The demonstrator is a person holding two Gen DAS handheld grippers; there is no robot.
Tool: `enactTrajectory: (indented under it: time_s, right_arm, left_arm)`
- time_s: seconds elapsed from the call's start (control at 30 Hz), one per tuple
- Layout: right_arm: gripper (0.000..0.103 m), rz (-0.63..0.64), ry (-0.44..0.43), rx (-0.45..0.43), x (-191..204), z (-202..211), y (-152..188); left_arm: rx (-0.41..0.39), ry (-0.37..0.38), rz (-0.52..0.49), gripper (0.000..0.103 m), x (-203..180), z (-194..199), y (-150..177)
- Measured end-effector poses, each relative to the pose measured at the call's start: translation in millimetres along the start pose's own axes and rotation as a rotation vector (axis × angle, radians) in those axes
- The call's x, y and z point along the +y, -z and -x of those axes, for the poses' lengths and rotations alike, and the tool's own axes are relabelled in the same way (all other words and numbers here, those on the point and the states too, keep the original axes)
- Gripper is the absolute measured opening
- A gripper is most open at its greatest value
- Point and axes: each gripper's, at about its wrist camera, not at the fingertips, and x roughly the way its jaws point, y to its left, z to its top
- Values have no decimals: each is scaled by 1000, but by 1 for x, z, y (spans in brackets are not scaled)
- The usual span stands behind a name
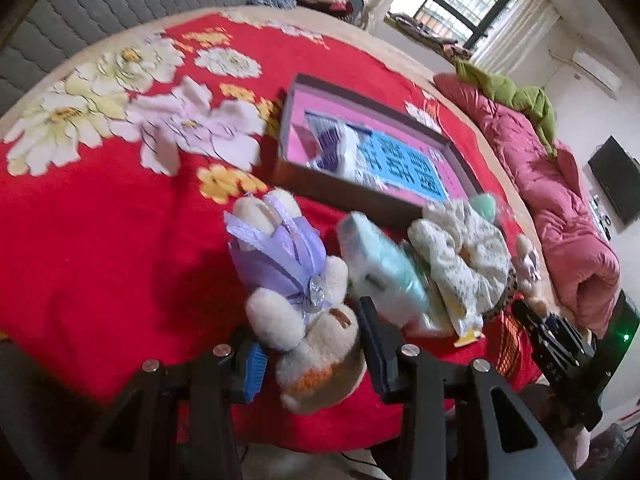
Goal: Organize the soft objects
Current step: 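Lift the bunny over the pink box while the right tool lifts the pink-hat plush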
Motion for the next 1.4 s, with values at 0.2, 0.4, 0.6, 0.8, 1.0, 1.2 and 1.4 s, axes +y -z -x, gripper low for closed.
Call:
enactTrajectory:
  time_s: [0.2,0.4,0.6,0.8,1.0,1.2,1.4]
  right_arm:
    - [38,-13,1,-15,-3,5,-1]
    - [38,-10,-1,-37,-2,9,-1]
    - [38,-12,12,-54,-2,12,-4]
    - [38,-31,40,-84,-6,14,-11]
    - [38,-20,55,-89,-4,13,-15]
    - [38,-22,54,-119,0,18,-23]
    - [38,6,54,-132,7,20,-26]
  left_arm:
    - [-47,-9,-3,42,0,9,-4]
    - [-69,-2,-17,42,-6,11,-8]
    - [-100,5,-12,42,-4,15,-15]
    - [-152,0,-44,42,-12,15,-25]
    - [-174,11,-85,42,-21,9,-31]
    - [-209,10,-118,42,-29,7,-39]
    - [-228,11,-139,42,-28,2,-43]
